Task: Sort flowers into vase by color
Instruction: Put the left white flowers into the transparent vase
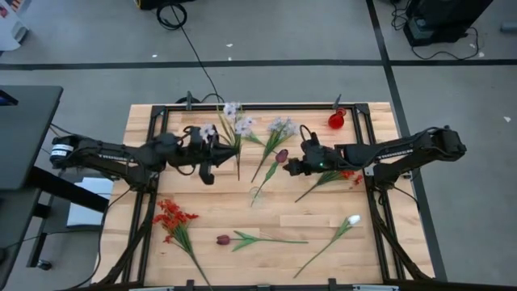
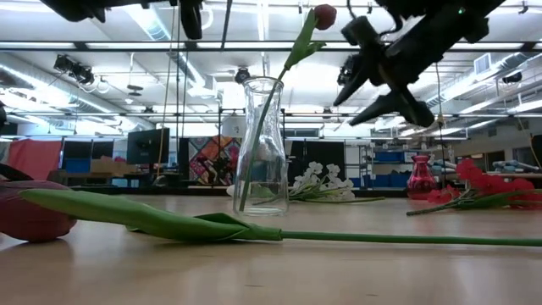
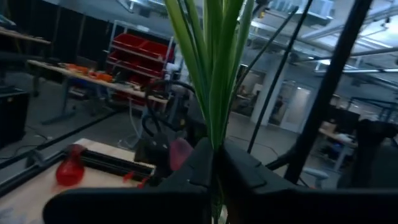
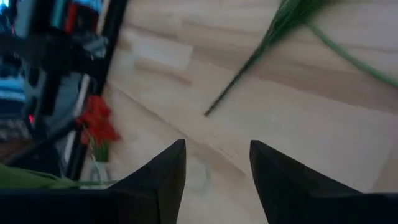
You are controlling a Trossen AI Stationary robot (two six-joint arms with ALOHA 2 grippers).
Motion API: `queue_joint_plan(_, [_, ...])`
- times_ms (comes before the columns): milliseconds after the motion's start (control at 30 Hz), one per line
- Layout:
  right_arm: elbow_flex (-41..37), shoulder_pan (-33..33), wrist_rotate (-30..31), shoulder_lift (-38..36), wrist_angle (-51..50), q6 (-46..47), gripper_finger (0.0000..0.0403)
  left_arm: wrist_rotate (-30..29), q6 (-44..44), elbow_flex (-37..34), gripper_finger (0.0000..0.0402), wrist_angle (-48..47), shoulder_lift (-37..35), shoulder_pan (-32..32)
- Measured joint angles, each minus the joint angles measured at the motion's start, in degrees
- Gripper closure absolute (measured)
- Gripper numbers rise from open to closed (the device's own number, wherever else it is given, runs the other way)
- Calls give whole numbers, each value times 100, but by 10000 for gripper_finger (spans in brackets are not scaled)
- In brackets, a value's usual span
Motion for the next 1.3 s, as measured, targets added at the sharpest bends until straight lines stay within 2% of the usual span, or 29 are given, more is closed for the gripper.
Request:
queue_joint_plan(133, [0,148,598,-287,-4,38,217,19,295,0,372,500,303,-246])
queue_joint_plan(233, [4,209,735,-494,-61,38,217,38,469,2,377,1276,805,-413])
queue_joint_plan(367, [4,296,769,-752,-204,40,217,39,608,2,380,1853,1380,-509])
queue_joint_plan(667, [4,615,874,-1044,-595,40,217,22,646,2,380,1915,2055,-508])
queue_joint_plan(800, [4,693,812,-1072,-647,40,217,18,341,2,376,1834,2246,-501])
queue_joint_plan(1067, [4,750,202,-1071,-955,38,196,-64,483,4,319,1766,2223,-494])
queue_joint_plan(1300, [4,750,1,-1071,-1187,30,171,-64,371,2,242,782,1779,-505])
